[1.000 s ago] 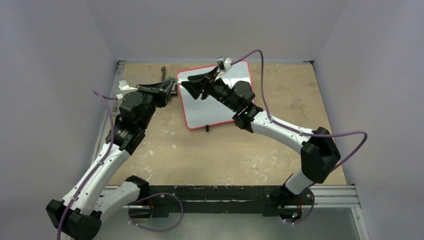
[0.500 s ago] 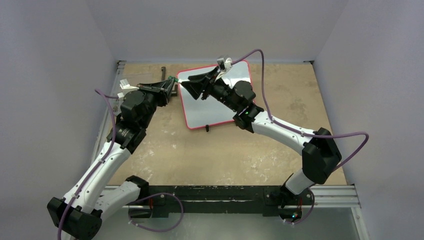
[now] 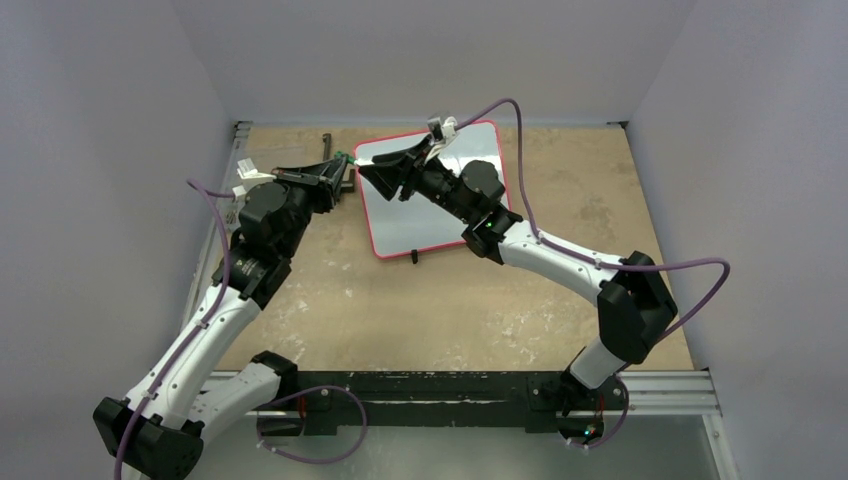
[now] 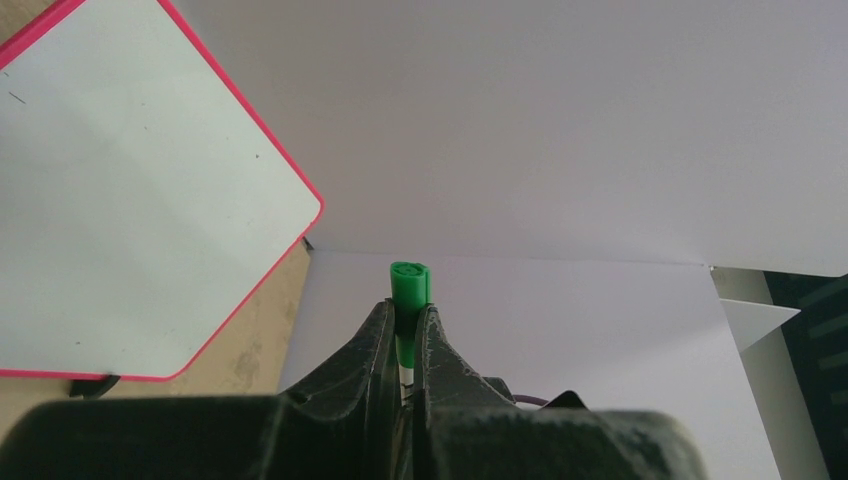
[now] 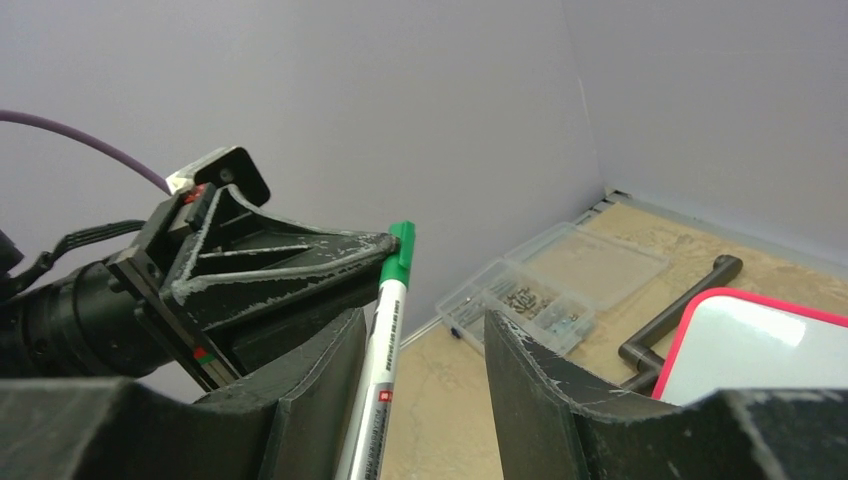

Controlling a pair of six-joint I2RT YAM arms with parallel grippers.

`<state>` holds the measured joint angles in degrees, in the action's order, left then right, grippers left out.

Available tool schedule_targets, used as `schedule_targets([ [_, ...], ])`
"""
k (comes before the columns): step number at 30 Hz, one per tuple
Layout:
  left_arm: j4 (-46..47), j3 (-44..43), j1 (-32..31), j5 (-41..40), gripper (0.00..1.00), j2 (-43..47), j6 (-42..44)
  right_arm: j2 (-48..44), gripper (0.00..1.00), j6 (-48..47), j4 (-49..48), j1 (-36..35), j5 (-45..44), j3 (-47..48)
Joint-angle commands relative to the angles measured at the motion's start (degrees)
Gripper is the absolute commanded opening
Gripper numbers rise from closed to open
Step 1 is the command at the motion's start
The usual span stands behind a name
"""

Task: Write a sentence on the whiteboard
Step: Open the whiteboard marker at the center of the board.

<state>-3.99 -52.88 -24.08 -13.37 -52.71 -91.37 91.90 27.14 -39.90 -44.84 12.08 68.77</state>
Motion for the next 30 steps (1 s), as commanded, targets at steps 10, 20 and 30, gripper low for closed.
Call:
schedule_targets([
  [10,5.21,1.33,0.02,-0.44,0.00,1.07,-0.13,0.50,0.05,-0.15,-1.48,0.10,0.33,3.33],
  [20,5.45,1.73,0.17,-1.84,0.00,2.14,-0.01,-0.66,0.49,-0.24,0.57,0.10,-0.18,3.47],
  [30,5.92,2.52,0.17,-1.58,0.00,1.95,-1.46,-1.31,0.47,-0.32,1.81,0.11,-0.99,3.35],
])
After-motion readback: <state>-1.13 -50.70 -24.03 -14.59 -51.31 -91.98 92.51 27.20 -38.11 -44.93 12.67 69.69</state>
